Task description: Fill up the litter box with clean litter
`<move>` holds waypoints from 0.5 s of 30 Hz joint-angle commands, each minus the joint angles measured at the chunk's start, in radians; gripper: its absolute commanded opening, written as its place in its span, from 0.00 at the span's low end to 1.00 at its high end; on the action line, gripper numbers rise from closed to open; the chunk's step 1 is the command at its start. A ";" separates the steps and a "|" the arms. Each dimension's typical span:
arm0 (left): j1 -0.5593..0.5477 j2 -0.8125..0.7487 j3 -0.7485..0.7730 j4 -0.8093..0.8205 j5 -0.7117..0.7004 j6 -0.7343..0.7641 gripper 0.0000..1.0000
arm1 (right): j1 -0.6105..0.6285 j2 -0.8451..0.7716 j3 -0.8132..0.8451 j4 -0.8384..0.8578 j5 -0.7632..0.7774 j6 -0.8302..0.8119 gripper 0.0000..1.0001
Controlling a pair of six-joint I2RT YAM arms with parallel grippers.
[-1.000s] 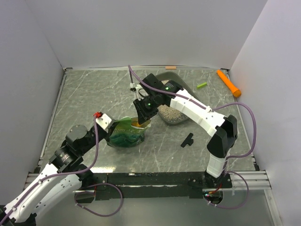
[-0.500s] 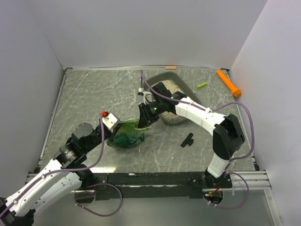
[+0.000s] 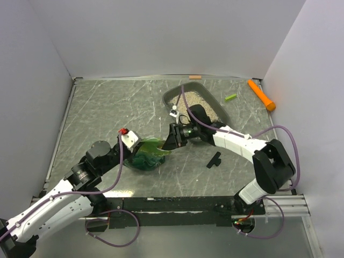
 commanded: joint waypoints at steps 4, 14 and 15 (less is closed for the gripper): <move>-0.041 0.026 0.007 0.041 -0.049 -0.008 0.01 | -0.040 -0.148 -0.124 0.192 -0.138 0.129 0.00; -0.081 0.091 0.009 0.033 -0.083 0.000 0.01 | -0.140 -0.311 -0.255 0.298 -0.181 0.206 0.00; -0.083 0.092 0.007 0.032 -0.086 0.001 0.01 | -0.151 -0.322 -0.264 0.298 -0.182 0.204 0.00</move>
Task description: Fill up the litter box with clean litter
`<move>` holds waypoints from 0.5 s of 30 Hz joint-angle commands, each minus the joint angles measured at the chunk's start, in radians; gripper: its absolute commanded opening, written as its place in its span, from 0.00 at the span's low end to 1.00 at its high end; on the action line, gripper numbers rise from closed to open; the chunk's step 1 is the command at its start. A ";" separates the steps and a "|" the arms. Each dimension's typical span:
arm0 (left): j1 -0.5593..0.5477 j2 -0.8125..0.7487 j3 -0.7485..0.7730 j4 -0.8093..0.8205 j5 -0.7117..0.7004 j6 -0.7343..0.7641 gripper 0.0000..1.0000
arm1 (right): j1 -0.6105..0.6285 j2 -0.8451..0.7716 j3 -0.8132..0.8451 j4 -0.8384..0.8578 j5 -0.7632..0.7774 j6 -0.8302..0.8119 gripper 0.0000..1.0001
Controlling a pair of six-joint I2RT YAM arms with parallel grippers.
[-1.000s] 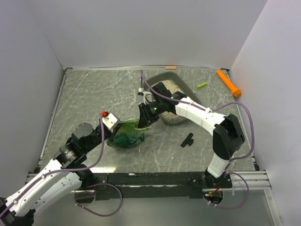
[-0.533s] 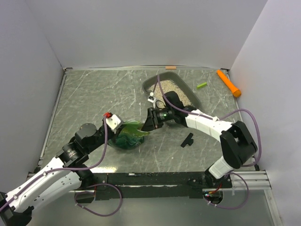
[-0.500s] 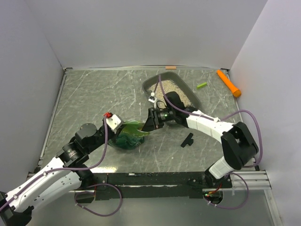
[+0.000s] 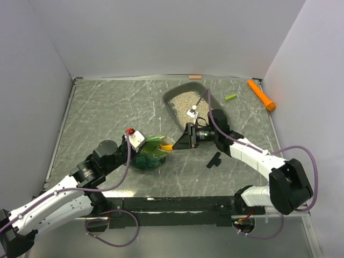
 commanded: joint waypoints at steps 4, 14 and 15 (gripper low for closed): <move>-0.028 0.041 0.007 0.000 -0.015 -0.002 0.01 | -0.091 -0.155 -0.086 0.079 -0.132 0.045 0.00; -0.041 0.063 0.005 0.000 -0.028 0.001 0.01 | -0.186 -0.313 -0.194 0.117 -0.162 0.135 0.00; -0.041 0.064 0.007 -0.003 -0.030 0.000 0.01 | -0.191 -0.334 -0.223 0.139 -0.159 0.155 0.00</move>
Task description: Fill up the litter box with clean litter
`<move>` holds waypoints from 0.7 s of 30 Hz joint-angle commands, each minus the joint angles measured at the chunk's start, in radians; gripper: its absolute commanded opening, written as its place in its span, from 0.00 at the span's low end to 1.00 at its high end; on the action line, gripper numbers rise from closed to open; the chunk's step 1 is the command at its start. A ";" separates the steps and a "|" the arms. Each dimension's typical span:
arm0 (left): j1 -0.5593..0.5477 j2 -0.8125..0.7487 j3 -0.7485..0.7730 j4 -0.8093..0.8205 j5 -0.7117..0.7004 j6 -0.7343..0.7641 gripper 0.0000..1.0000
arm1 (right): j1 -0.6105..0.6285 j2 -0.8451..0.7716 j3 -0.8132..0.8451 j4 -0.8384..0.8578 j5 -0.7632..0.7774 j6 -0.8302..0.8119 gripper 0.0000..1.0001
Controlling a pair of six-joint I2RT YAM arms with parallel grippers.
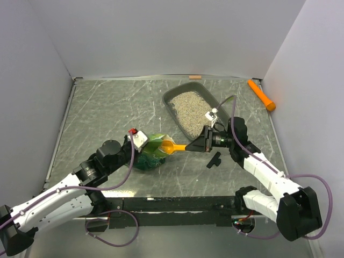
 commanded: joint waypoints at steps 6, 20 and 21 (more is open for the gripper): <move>-0.017 0.027 0.004 -0.008 0.006 -0.005 0.01 | -0.040 -0.141 -0.151 0.237 -0.046 0.224 0.00; -0.027 0.016 -0.001 0.000 -0.016 -0.001 0.01 | -0.046 -0.313 -0.339 0.233 0.109 0.419 0.00; -0.027 0.016 -0.002 0.000 -0.020 -0.001 0.01 | -0.045 -0.338 -0.343 0.219 0.131 0.419 0.00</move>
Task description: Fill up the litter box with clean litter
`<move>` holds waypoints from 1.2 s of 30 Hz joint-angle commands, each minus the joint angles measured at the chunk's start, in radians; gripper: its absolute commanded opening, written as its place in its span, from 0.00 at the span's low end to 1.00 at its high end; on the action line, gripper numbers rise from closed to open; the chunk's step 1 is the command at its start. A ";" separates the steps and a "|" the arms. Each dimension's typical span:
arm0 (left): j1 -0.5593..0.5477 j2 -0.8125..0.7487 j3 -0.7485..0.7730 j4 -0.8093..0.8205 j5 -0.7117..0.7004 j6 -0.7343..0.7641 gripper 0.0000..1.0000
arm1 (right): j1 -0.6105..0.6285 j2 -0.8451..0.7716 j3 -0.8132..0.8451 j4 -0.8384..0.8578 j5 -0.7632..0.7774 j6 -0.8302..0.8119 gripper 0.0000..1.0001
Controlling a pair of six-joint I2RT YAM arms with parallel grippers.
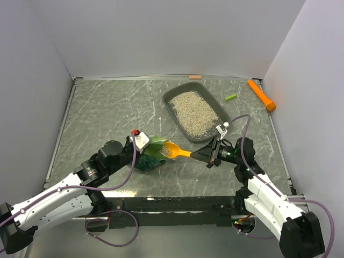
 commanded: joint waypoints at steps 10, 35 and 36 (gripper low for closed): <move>-0.010 0.018 -0.001 -0.003 -0.028 -0.001 0.01 | -0.005 -0.209 -0.088 -0.111 0.089 0.070 0.00; -0.010 -0.060 -0.004 0.012 -0.074 -0.004 0.01 | -0.007 -0.580 -0.059 -0.477 0.227 0.146 0.00; -0.010 -0.062 -0.004 0.011 -0.077 -0.004 0.01 | -0.008 -0.589 -0.057 -0.481 0.227 0.149 0.00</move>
